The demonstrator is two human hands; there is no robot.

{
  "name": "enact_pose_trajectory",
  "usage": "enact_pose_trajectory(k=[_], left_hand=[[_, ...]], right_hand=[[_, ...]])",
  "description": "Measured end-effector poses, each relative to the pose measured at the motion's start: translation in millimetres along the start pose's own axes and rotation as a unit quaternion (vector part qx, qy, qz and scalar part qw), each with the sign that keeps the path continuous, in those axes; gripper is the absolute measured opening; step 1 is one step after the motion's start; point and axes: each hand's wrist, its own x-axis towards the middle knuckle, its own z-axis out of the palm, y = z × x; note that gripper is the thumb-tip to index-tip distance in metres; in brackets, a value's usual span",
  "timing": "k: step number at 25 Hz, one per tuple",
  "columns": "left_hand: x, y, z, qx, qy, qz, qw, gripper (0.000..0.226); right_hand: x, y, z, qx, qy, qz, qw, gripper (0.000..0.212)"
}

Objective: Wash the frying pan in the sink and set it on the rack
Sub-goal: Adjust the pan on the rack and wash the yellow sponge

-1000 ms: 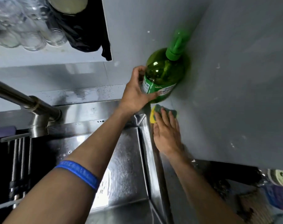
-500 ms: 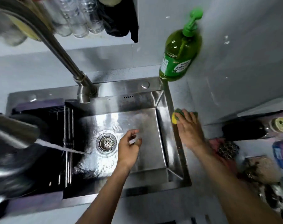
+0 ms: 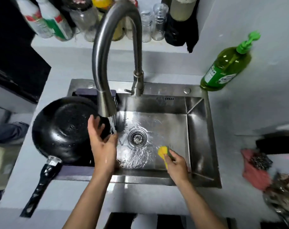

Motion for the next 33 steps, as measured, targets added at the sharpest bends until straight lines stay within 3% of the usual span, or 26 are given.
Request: enact_pose_trajectory(k=[2,4,6,9,11,13,15,17,18,20,23,24,26,28,30,31,33], left_hand=[[16,22,7,0.019,-0.062,0.086,0.994,0.091],[21,29,7,0.049,-0.079,0.102,0.99,0.083],[11,25,13,0.081,-0.141,0.135,0.977,0.076],[-8,6,30,0.12,-0.28,0.165,0.938,0.076],[-6,-5,49,0.089,-0.254,0.059,0.961,0.054],[-5,-17,68,0.119,-0.261,-0.016,0.958,0.031],[-2,-31,88,0.171,-0.301,-0.003,0.938,0.029],[1,-40,104,0.231,-0.288,0.005,0.929,0.035],[3,-39,109,0.254,-0.263,0.015,0.931,0.038],[5,-45,112,0.256,-0.21,0.024,0.943,0.037],[6,-45,103,0.208,-0.173,-0.002,0.963,0.019],[4,-41,104,0.135,-0.164,-0.044,0.976,0.017],[5,-34,104,-0.047,-0.132,-0.141,0.98,0.016],[12,-30,103,-0.192,-0.122,-0.207,0.952,0.023],[18,-26,102,-0.288,-0.08,-0.309,0.903,0.041],[17,-26,103,-0.277,-0.062,-0.315,0.906,0.036],[8,-24,106,-0.156,-0.068,-0.29,0.942,0.019]], right_hand=[[0,-24,28,0.14,-0.02,0.107,0.984,0.021],[-3,-47,43,0.253,-0.058,0.221,0.94,0.021],[-4,-61,40,0.324,-0.097,0.279,0.899,0.03],[3,-87,36,0.389,-0.13,0.253,0.876,0.036],[19,-103,35,0.4,-0.12,0.228,0.879,0.03],[34,-119,36,0.43,-0.117,0.221,0.868,0.033],[36,-129,40,0.488,-0.116,0.224,0.835,0.041],[33,-125,48,0.539,-0.124,0.207,0.807,0.042],[31,-123,49,0.534,-0.126,0.2,0.812,0.041],[36,-119,45,0.457,-0.1,0.188,0.864,0.04],[42,-125,42,0.331,-0.094,0.155,0.926,0.032],[42,-126,42,0.343,-0.105,0.154,0.921,0.031],[34,-128,44,0.454,-0.146,0.167,0.863,0.032],[30,-129,50,0.563,-0.161,0.155,0.795,0.036],[36,-129,52,0.581,-0.142,0.146,0.788,0.046],[38,-131,51,0.547,-0.124,0.157,0.813,0.047],[38,-133,56,0.385,-0.073,0.168,0.905,0.037]])
